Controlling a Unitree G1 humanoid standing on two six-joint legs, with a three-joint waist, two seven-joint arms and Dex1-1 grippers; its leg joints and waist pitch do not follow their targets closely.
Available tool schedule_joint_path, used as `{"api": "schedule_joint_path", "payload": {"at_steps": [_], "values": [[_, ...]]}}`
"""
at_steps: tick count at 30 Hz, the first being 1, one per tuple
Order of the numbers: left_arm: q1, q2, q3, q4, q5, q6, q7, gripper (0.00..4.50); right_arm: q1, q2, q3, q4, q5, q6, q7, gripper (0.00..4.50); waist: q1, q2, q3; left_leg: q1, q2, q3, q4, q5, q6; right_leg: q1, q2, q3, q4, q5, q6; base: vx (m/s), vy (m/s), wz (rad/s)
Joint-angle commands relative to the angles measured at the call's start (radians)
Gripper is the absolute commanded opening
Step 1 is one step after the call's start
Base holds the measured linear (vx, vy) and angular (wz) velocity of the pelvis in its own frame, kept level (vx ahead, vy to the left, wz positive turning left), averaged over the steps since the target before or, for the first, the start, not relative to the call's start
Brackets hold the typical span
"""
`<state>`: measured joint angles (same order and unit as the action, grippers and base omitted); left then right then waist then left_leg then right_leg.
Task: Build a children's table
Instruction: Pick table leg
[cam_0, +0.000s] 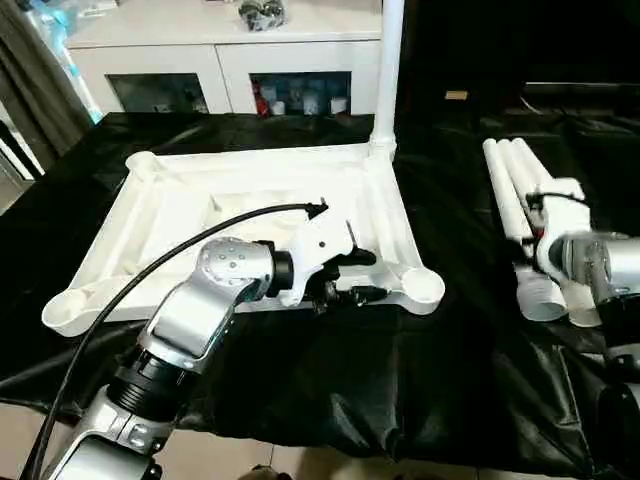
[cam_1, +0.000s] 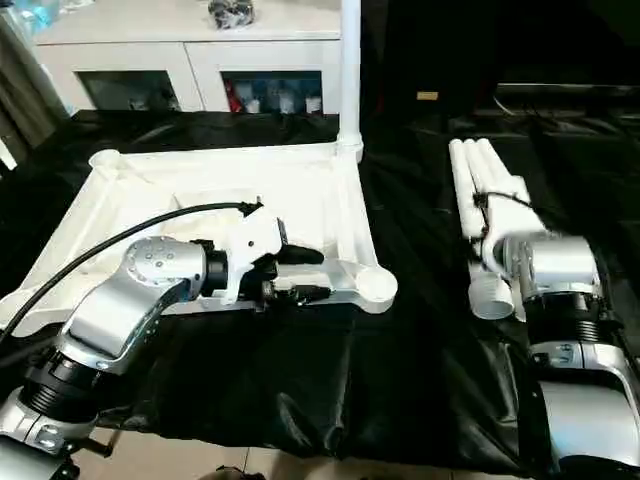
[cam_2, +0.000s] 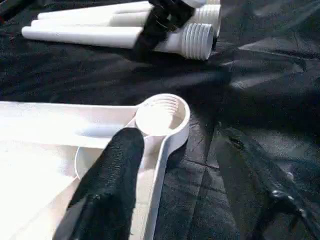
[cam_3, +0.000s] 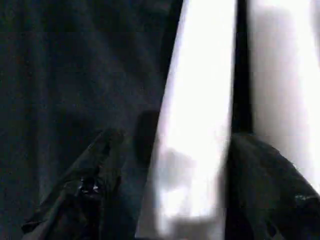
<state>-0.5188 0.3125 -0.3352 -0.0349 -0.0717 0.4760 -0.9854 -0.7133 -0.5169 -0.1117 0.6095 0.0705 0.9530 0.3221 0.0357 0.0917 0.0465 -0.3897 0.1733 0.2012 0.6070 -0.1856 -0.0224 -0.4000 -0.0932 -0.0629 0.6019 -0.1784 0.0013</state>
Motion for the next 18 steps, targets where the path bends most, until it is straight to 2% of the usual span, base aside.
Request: {"api": "schedule_joint_path", "payload": {"at_steps": [1,4,6,8,9,13,15,18], "values": [[-0.003,0.014,-0.009,-0.015,0.000,0.005,0.009,2.99,-0.029,0.004,-0.020,0.022,0.027,0.038,0.015,3.37,0.005,-0.029,-0.071,0.019,0.043,-0.022,-0.057,-0.121,0.048,0.050,-0.046,0.032,-0.062,-0.183,-0.253,0.000,0.000,0.00],[-0.004,0.016,-0.009,-0.016,0.001,0.005,0.011,3.36,-0.035,0.004,-0.019,0.041,0.033,0.044,0.028,3.37,0.005,-0.030,-0.071,0.019,0.043,-0.021,-0.056,-0.118,0.049,0.049,-0.046,0.033,-0.063,-0.181,-0.255,0.000,0.000,0.00],[-0.006,0.018,-0.008,-0.017,-0.001,0.004,0.010,3.43,-0.045,0.005,-0.023,0.063,0.036,0.047,0.042,3.10,0.006,-0.033,-0.072,0.020,0.043,-0.020,-0.055,-0.113,0.050,0.050,-0.047,0.033,-0.061,-0.181,-0.257,0.000,0.000,0.00],[-0.010,0.021,-0.009,-0.016,-0.003,0.002,0.005,3.55,-0.057,0.006,-0.022,0.096,0.035,0.037,0.047,3.04,0.007,-0.032,-0.071,0.019,0.043,-0.020,-0.055,-0.114,0.051,0.049,-0.047,0.033,-0.062,-0.190,-0.255,0.000,0.000,0.00],[-0.010,0.022,-0.009,-0.015,-0.003,0.002,0.004,3.67,-0.059,0.007,-0.022,0.102,0.035,0.034,0.047,2.85,0.007,-0.040,-0.071,0.019,0.043,-0.019,-0.055,-0.112,0.051,0.049,-0.047,0.033,-0.062,-0.191,-0.255,0.000,0.000,0.00],[-0.020,0.028,-0.011,-0.008,-0.006,-0.001,-0.003,3.67,-0.077,0.007,-0.022,0.149,0.037,0.016,0.048,2.59,0.008,-0.038,-0.068,0.019,0.043,-0.020,-0.054,-0.125,0.045,0.046,-0.048,0.033,-0.063,-0.225,-0.251,0.000,0.000,0.00],[-0.026,0.030,-0.011,0.001,-0.005,-0.004,-0.005,3.67,-0.087,0.008,-0.029,0.178,0.039,0.000,0.044,2.28,0.008,-0.041,-0.067,0.020,0.043,-0.020,-0.055,-0.139,0.038,0.045,-0.049,0.033,-0.065,-0.247,-0.246,0.000,0.000,0.00],[-0.031,0.029,-0.007,0.009,-0.005,-0.008,-0.001,3.67,-0.095,0.009,-0.040,0.213,0.038,-0.019,0.037,2.09,0.009,-0.042,-0.066,0.020,0.043,-0.020,-0.056,-0.149,0.029,0.044,-0.049,0.034,-0.065,-0.260,-0.239,0.000,0.000,0.00]]}}
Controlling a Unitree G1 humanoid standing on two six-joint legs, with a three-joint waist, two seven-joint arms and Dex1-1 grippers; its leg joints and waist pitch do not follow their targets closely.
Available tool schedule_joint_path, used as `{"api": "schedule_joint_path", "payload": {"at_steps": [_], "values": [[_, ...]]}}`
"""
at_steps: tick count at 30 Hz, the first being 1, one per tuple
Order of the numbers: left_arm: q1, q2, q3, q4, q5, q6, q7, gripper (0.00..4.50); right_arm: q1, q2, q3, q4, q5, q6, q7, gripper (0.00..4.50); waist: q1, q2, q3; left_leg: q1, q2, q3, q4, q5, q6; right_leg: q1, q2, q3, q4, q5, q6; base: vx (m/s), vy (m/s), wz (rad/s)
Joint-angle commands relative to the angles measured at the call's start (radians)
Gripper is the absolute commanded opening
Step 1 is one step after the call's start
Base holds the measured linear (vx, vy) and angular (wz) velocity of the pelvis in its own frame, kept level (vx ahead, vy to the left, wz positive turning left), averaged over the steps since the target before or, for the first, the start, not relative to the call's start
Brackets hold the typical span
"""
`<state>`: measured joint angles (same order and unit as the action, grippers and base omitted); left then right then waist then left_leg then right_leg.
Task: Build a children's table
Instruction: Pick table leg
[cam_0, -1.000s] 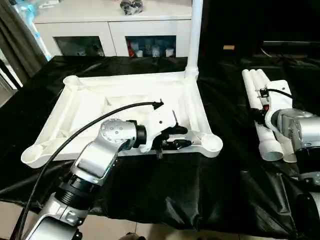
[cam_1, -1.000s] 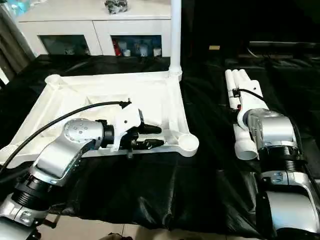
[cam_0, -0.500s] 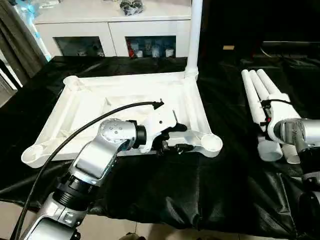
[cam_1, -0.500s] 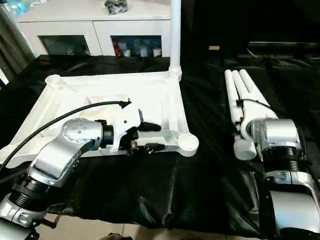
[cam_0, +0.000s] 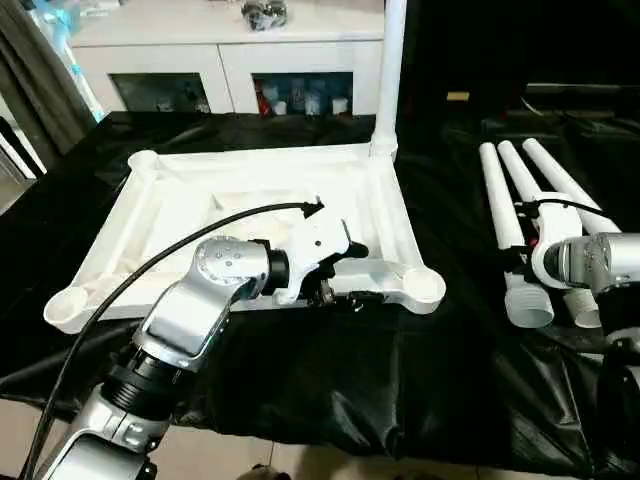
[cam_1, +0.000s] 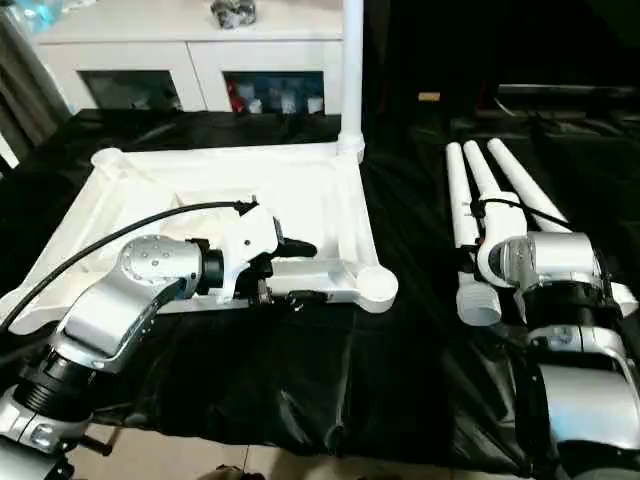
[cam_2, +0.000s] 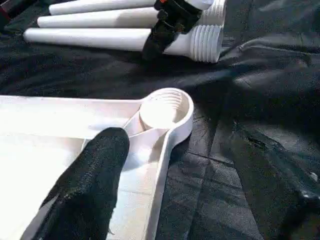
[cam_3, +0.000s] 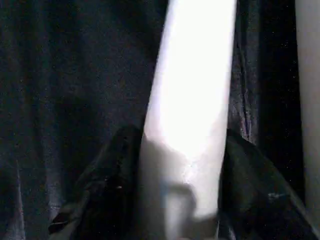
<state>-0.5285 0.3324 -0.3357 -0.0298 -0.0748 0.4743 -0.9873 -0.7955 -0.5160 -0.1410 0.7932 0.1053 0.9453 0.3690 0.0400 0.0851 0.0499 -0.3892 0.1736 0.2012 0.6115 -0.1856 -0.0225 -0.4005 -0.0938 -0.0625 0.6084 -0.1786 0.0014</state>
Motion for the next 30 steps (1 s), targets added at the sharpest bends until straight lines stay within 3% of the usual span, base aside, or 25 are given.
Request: {"api": "schedule_joint_path", "payload": {"at_steps": [1,6,11,12,13,14,16,17,18,19,20,21,23,26,30], "values": [[-0.024,0.007,-0.004,0.008,-0.003,-0.008,0.006,3.67,-0.015,0.007,-0.016,0.045,0.003,-0.022,-0.013,2.00,0.004,-0.035,-0.069,0.020,0.042,-0.020,-0.060,-0.153,0.028,0.043,-0.048,0.033,-0.073,-0.265,-0.239,0.000,0.000,0.00],[-0.033,-0.005,0.005,0.020,-0.009,-0.011,0.021,3.67,-0.020,0.006,-0.034,0.078,0.008,-0.043,-0.024,1.85,0.004,-0.036,-0.069,0.021,0.042,-0.020,-0.061,-0.172,0.018,0.043,-0.048,0.033,-0.074,-0.271,-0.238,0.000,0.000,0.00],[-0.056,-0.050,0.030,0.069,0.004,-0.032,0.090,3.67,-0.016,0.007,-0.085,0.094,0.047,-0.085,-0.029,1.84,0.002,-0.034,-0.070,0.019,0.041,-0.022,-0.061,-0.185,0.016,0.046,-0.047,0.031,-0.074,-0.259,-0.237,0.000,0.000,0.00],[-0.066,-0.066,0.041,0.089,0.008,-0.033,0.118,3.67,-0.016,0.010,-0.104,0.090,0.063,-0.100,-0.023,1.84,0.001,-0.030,-0.070,0.018,0.040,-0.022,-0.060,-0.185,0.016,0.047,-0.046,0.031,-0.073,-0.255,-0.238,0.000,0.000,0.00],[-0.085,-0.096,0.067,0.123,0.008,-0.028,0.170,3.67,-0.011,0.015,-0.130,0.067,0.089,-0.117,-0.007,1.84,0.000,-0.035,-0.072,0.020,0.038,-0.021,-0.058,-0.189,0.025,0.048,-0.047,0.031,-0.076,-0.246,-0.239,0.000,0.000,0.00],[-0.099,-0.115,0.085,0.146,0.006,-0.024,0.204,3.67,-0.009,0.019,-0.146,0.052,0.106,-0.128,0.005,1.84,0.001,-0.028,-0.074,0.019,0.038,-0.022,-0.057,-0.181,0.027,0.049,-0.047,0.031,-0.073,-0.236,-0.241,0.000,0.000,0.00],[-0.137,-0.175,0.141,0.197,-0.021,0.007,0.282,3.67,0.006,0.037,-0.197,-0.014,0.164,-0.151,0.042,1.84,0.000,-0.035,-0.075,0.015,0.036,-0.019,-0.055,-0.162,0.046,0.053,-0.045,0.030,-0.074,-0.204,-0.245,0.000,0.000,0.00],[-0.137,-0.175,0.141,0.197,-0.021,0.007,0.282,3.67,0.006,0.037,-0.197,-0.014,0.164,-0.151,0.042,1.84,0.002,-0.037,-0.078,0.011,0.038,-0.024,-0.055,-0.133,0.061,0.057,-0.048,0.029,-0.068,-0.175,-0.254,0.000,0.000,0.00],[-0.171,-0.228,0.194,0.231,-0.071,0.051,0.332,3.67,0.029,0.062,-0.240,-0.089,0.221,-0.184,0.085,1.84,0.003,-0.029,-0.078,0.009,0.038,-0.025,-0.055,-0.122,0.067,0.058,-0.048,0.027,-0.066,-0.165,-0.258,0.000,0.000,0.00],[-0.194,-0.265,0.236,0.250,-0.114,0.093,0.360,3.67,0.059,0.087,-0.265,-0.170,0.271,-0.218,0.135,1.84,0.005,-0.026,-0.079,0.014,0.037,-0.017,-0.048,-0.125,0.082,0.052,-0.046,0.029,-0.069,-0.133,-0.267,0.000,0.000,0.00],[-0.200,-0.275,0.248,0.255,-0.126,0.104,0.368,3.67,0.068,0.095,-0.271,-0.194,0.286,-0.224,0.151,1.84,0.008,-0.029,-0.080,0.011,0.037,-0.018,-0.049,-0.116,0.093,0.056,-0.047,0.029,-0.068,-0.117,-0.267,0.000,0.000,0.00],[-0.212,-0.291,0.270,0.266,-0.146,0.127,0.383,3.67,0.080,0.104,-0.279,-0.227,0.306,-0.209,0.162,1.84,0.012,-0.029,-0.084,0.006,0.037,-0.021,-0.047,-0.067,0.128,0.057,-0.044,0.025,-0.059,-0.069,-0.280,0.000,0.000,0.00],[-0.236,-0.318,0.309,0.291,-0.181,0.169,0.410,3.67,0.114,0.124,-0.289,-0.306,0.351,-0.216,0.208,1.84,0.017,-0.027,-0.084,0.008,0.038,-0.021,-0.044,-0.061,0.147,0.054,-0.045,0.024,-0.060,-0.080,-0.288,0.000,0.000,0.00],[-0.282,-0.362,0.382,0.340,-0.254,0.247,0.445,3.67,0.180,0.155,-0.292,-0.457,0.446,-0.217,0.310,1.84,0.029,-0.025,-0.081,0.012,0.039,-0.020,-0.047,-0.086,0.147,0.050,-0.045,0.023,-0.070,-0.147,-0.268,0.000,0.000,0.00],[-0.327,-0.417,0.462,0.373,-0.338,0.325,0.483,3.67,0.254,0.175,-0.271,-0.628,0.552,-0.146,0.390,1.84,0.036,-0.025,-0.077,0.017,0.044,-0.024,-0.054,-0.117,0.119,0.046,-0.047,0.024,-0.079,-0.218,-0.244,0.000,0.000,0.00]]}}
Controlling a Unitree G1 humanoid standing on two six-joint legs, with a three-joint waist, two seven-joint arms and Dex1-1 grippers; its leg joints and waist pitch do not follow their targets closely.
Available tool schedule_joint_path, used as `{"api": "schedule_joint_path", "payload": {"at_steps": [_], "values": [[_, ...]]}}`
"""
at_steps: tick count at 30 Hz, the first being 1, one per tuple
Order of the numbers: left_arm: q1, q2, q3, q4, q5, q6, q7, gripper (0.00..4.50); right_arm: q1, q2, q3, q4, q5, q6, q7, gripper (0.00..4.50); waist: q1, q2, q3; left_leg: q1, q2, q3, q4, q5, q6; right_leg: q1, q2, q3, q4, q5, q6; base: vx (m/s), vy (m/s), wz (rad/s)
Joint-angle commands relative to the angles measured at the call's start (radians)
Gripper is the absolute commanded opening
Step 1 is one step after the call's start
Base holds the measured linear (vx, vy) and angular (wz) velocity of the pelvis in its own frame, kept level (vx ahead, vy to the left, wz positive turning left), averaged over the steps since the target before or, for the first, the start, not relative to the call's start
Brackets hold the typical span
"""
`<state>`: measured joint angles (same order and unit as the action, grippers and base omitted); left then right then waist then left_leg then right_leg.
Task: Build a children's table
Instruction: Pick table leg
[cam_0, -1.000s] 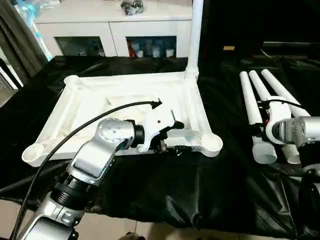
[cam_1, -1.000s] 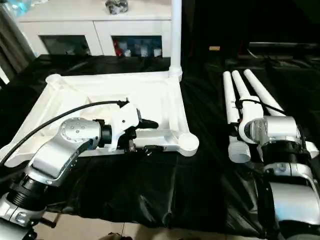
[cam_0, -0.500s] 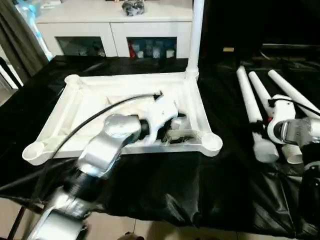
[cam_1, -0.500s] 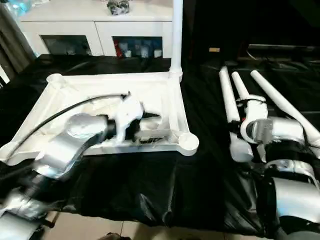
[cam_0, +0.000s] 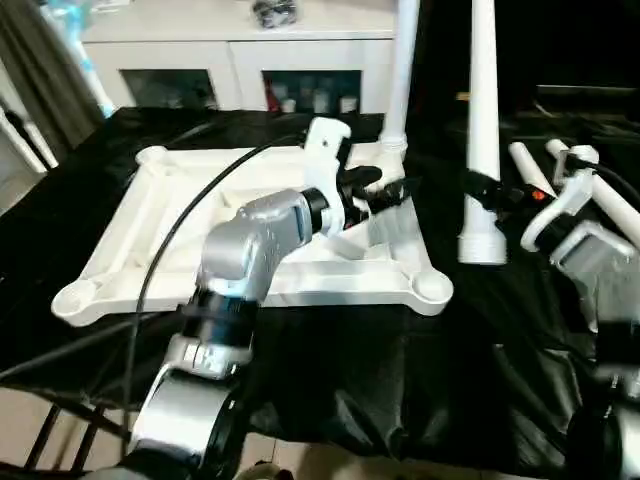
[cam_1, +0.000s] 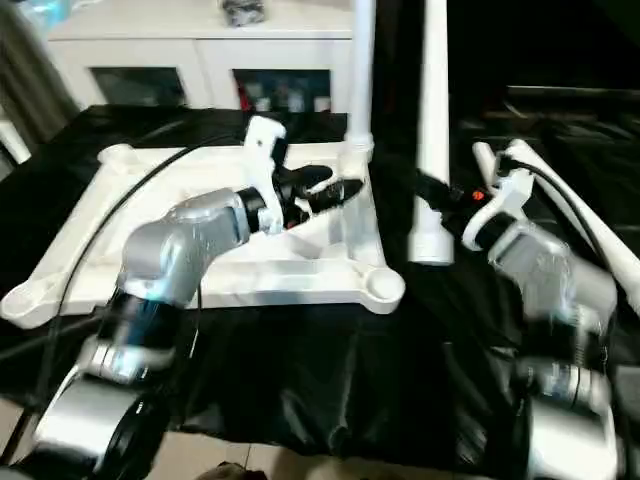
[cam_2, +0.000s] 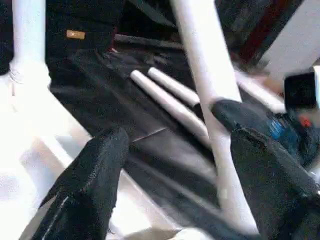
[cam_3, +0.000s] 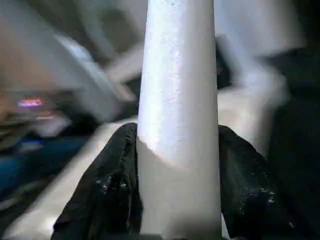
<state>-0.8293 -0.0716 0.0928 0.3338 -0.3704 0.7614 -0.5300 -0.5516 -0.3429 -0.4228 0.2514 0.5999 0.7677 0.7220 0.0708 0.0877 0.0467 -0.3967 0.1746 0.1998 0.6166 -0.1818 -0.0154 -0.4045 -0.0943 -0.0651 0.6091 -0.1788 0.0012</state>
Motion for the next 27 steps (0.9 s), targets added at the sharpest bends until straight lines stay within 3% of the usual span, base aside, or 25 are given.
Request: {"api": "schedule_joint_path", "payload": {"at_steps": [1,4,8,11,15,16,20,21,24,27], "values": [[-0.036,-0.025,0.052,0.012,-0.064,0.051,0.036,3.67,0.023,0.005,0.018,-0.115,0.074,0.042,0.049,1.84,0.008,-0.028,-0.072,0.026,0.044,-0.022,-0.059,-0.126,0.108,0.049,-0.047,0.028,-0.082,-0.225,-0.241,0.000,0.000,0.00],[-0.072,-0.072,0.139,0.013,-0.183,0.093,0.075,3.67,0.065,0.009,0.056,-0.200,0.111,0.072,0.082,1.84,0.015,-0.030,-0.071,0.021,0.041,-0.025,-0.063,-0.129,0.092,0.049,-0.049,0.028,-0.084,-0.250,-0.220,0.000,0.000,0.00],[-0.098,-0.092,0.190,0.013,-0.239,0.115,0.088,3.67,0.089,0.006,0.097,-0.232,0.109,0.079,0.102,1.84,0.017,-0.032,-0.069,0.021,0.039,-0.027,-0.065,-0.137,0.077,0.047,-0.051,0.028,-0.091,-0.288,-0.196,0.000,0.000,0.00],[-0.102,-0.095,0.185,0.006,-0.230,0.120,0.089,3.67,0.103,0.005,0.124,-0.254,0.106,0.083,0.107,1.84,0.016,-0.031,-0.069,0.020,0.041,-0.029,-0.067,-0.132,0.073,0.046,-0.050,0.029,-0.091,-0.286,-0.181,0.000,0.000,0.00],[-0.094,-0.102,0.159,-0.015,-0.219,0.125,0.099,3.67,0.109,-0.003,0.192,-0.274,0.048,0.060,0.085,1.84,0.017,-0.029,-0.072,0.018,0.044,-0.031,-0.067,-0.106,0.072,0.047,-0.051,0.029,-0.085,-0.231,-0.187,0.000,0.000,0.00],[-0.092,-0.100,0.148,-0.020,-0.222,0.126,0.107,3.67,0.111,-0.003,0.206,-0.281,0.036,0.052,0.077,1.84,0.018,-0.034,-0.072,0.017,0.044,-0.031,-0.067,-0.101,0.071,0.048,-0.053,0.030,-0.082,-0.223,-0.191,0.000,0.000,0.00],[-0.091,-0.105,0.121,-0.021,-0.208,0.137,0.173,3.67,0.089,0.014,0.248,-0.294,-0.023,0.015,0.011,1.84,0.016,-0.034,-0.069,0.016,0.043,-0.029,-0.067,-0.107,0.069,0.047,-0.052,0.031,-0.084,-0.233,-0.189,0.000,0.000,0.00],[-0.094,-0.112,0.127,-0.016,-0.199,0.133,0.197,3.40,0.082,0.020,0.255,-0.299,-0.032,0.011,-0.005,1.84,0.016,-0.034,-0.069,0.016,0.042,-0.029,-0.067,-0.110,0.066,0.047,-0.053,0.031,-0.086,-0.242,-0.184,0.000,0.000,0.00],[-0.104,-0.130,0.149,0.002,-0.185,0.114,0.255,3.29,0.066,0.031,0.267,-0.301,-0.050,-0.003,-0.049,1.84,0.012,-0.033,-0.067,0.016,0.042,-0.030,-0.070,-0.122,0.061,0.047,-0.050,0.030,-0.088,-0.257,-0.177,0.000,0.000,0.00],[-0.119,-0.154,0.196,0.018,-0.196,0.077,0.332,2.88,0.041,0.056,0.278,-0.295,-0.098,-0.023,-0.122,1.84,0.006,-0.033,-0.068,0.016,0.039,-0.030,-0.069,-0.124,0.049,0.046,-0.048,0.030,-0.088,-0.256,-0.171,0.000,0.000,0.00]]}}
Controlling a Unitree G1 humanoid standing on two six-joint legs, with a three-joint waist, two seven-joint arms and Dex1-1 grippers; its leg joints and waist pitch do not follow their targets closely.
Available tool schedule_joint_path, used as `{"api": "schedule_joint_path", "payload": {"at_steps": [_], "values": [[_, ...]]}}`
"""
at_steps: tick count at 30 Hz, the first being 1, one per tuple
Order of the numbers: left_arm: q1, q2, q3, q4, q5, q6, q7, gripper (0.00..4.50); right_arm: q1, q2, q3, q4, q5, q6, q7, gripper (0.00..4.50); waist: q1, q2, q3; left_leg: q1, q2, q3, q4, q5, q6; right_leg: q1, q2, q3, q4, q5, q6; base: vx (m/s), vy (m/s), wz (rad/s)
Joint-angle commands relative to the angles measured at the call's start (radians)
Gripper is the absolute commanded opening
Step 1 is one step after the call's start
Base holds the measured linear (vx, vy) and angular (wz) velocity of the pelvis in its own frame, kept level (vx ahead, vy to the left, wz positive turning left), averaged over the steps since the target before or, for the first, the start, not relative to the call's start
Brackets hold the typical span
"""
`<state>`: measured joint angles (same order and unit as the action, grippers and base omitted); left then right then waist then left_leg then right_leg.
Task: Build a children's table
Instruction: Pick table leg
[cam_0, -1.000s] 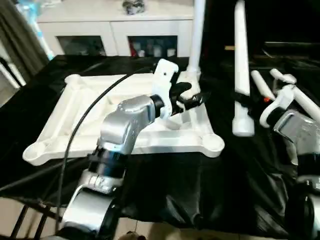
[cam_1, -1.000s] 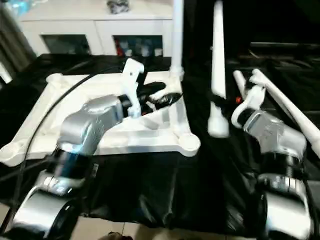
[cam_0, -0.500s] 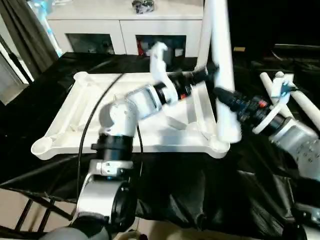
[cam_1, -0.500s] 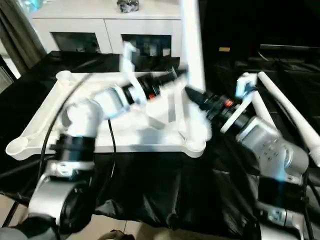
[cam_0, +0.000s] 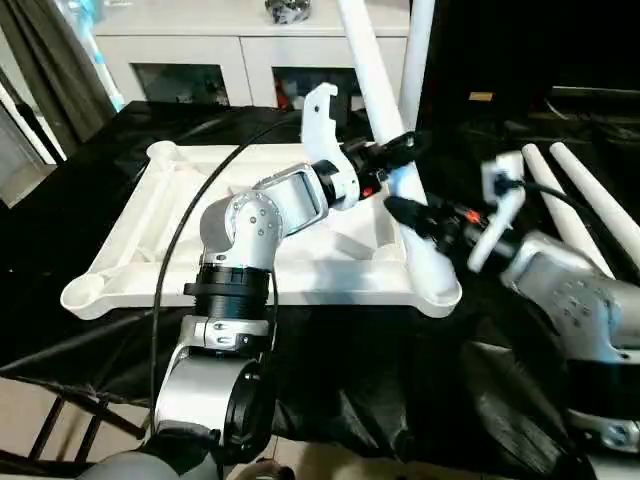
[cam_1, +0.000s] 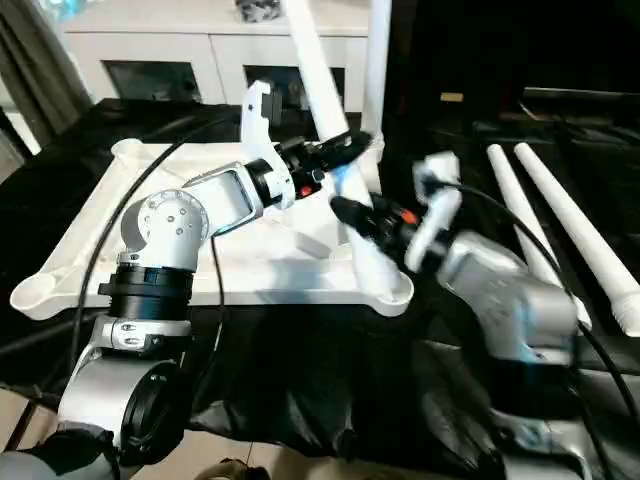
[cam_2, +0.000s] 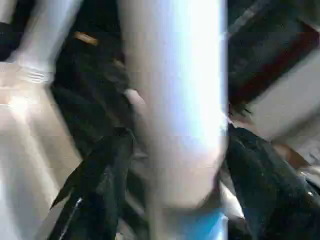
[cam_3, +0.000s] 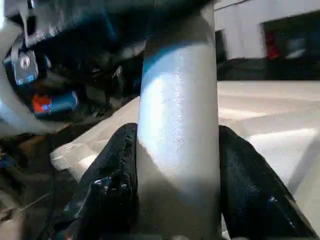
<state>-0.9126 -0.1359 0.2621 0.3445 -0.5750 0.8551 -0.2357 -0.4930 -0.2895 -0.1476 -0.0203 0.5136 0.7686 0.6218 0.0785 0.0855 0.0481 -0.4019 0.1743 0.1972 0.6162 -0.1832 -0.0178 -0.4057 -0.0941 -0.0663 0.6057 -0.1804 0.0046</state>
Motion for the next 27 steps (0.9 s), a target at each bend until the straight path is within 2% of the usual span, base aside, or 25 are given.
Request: {"api": "schedule_joint_path", "payload": {"at_steps": [1,4,5,7,11,12,13,23,24,27], "values": [[-0.037,-0.099,0.035,0.006,-0.001,-0.032,0.065,2.88,-0.025,0.018,0.013,-0.035,-0.023,-0.027,-0.049,1.84,-0.002,-0.029,-0.070,0.021,0.040,-0.028,-0.069,-0.123,0.049,0.047,-0.050,0.032,-0.084,-0.253,-0.176,0.000,0.000,0.00],[-0.034,-0.105,0.032,-0.003,-0.009,-0.039,0.082,2.51,-0.030,0.039,0.026,-0.051,-0.032,-0.027,-0.081,1.84,-0.002,-0.028,-0.072,0.021,0.041,-0.028,-0.070,-0.114,0.053,0.048,-0.049,0.032,-0.082,-0.230,-0.175,0.000,0.000,0.00],[-0.032,-0.107,0.030,-0.006,-0.014,-0.040,0.089,2.44,-0.032,0.046,0.030,-0.056,-0.034,-0.027,-0.093,1.84,-0.002,-0.024,-0.072,0.021,0.041,-0.028,-0.069,-0.104,0.056,0.048,-0.049,0.033,-0.080,-0.211,-0.178,0.000,0.000,0.00],[-0.028,-0.115,0.029,-0.006,-0.021,-0.054,0.104,2.40,-0.037,0.059,0.037,-0.062,-0.036,-0.028,-0.114,1.84,-0.001,-0.025,-0.073,0.022,0.041,-0.027,-0.069,-0.098,0.058,0.047,-0.048,0.032,-0.079,-0.194,-0.184,0.000,0.000,0.00],[-0.028,-0.116,0.024,0.002,-0.037,-0.063,0.112,1.98,-0.041,0.072,0.047,-0.070,-0.038,-0.025,-0.125,1.84,0.002,-0.022,-0.075,0.023,0.042,-0.027,-0.068,-0.085,0.064,0.049,-0.048,0.033,-0.075,-0.150,-0.195,0.000,0.000,0.00],[-0.029,-0.112,0.017,0.006,-0.042,-0.071,0.117,1.97,-0.043,0.076,0.052,-0.073,-0.043,-0.023,-0.132,1.84,0.003,-0.017,-0.076,0.022,0.041,-0.028,-0.067,-0.079,0.065,0.050,-0.048,0.033,-0.072,-0.135,-0.199,0.000,0.000,0.00],[-0.028,-0.111,0.017,0.004,-0.045,-0.070,0.118,1.85,-0.043,0.078,0.054,-0.074,-0.044,-0.023,-0.133,1.84,0.003,-0.018,-0.076,0.022,0.041,-0.027,-0.068,-0.077,0.066,0.051,-0.048,0.032,-0.072,-0.126,-0.199,0.000,0.000,0.00],[-0.015,-0.086,-0.013,-0.010,-0.065,-0.085,0.093,1.79,-0.039,0.078,0.065,-0.084,-0.033,-0.011,-0.137,1.84,0.002,-0.015,-0.075,0.024,0.042,-0.027,-0.069,-0.090,0.060,0.053,-0.048,0.032,-0.073,-0.128,-0.200,0.000,0.000,0.00],[-0.007,-0.063,-0.043,-0.021,-0.062,-0.088,0.047,1.79,-0.038,0.069,0.066,-0.085,-0.018,-0.002,-0.115,2.40,0.001,-0.012,-0.076,0.024,0.042,-0.027,-0.068,-0.092,0.059,0.052,-0.048,0.032,-0.073,-0.129,-0.200,0.000,0.000,0.00],[-0.002,-0.020,-0.082,-0.038,-0.058,-0.089,-0.030,1.79,-0.034,0.035,0.070,-0.084,-0.005,0.015,-0.074,2.73,0.004,-0.017,-0.076,0.024,0.042,-0.026,-0.067,-0.085,0.064,0.054,-0.049,0.034,-0.072,-0.123,-0.200,0.000,0.000,0.00]]}}
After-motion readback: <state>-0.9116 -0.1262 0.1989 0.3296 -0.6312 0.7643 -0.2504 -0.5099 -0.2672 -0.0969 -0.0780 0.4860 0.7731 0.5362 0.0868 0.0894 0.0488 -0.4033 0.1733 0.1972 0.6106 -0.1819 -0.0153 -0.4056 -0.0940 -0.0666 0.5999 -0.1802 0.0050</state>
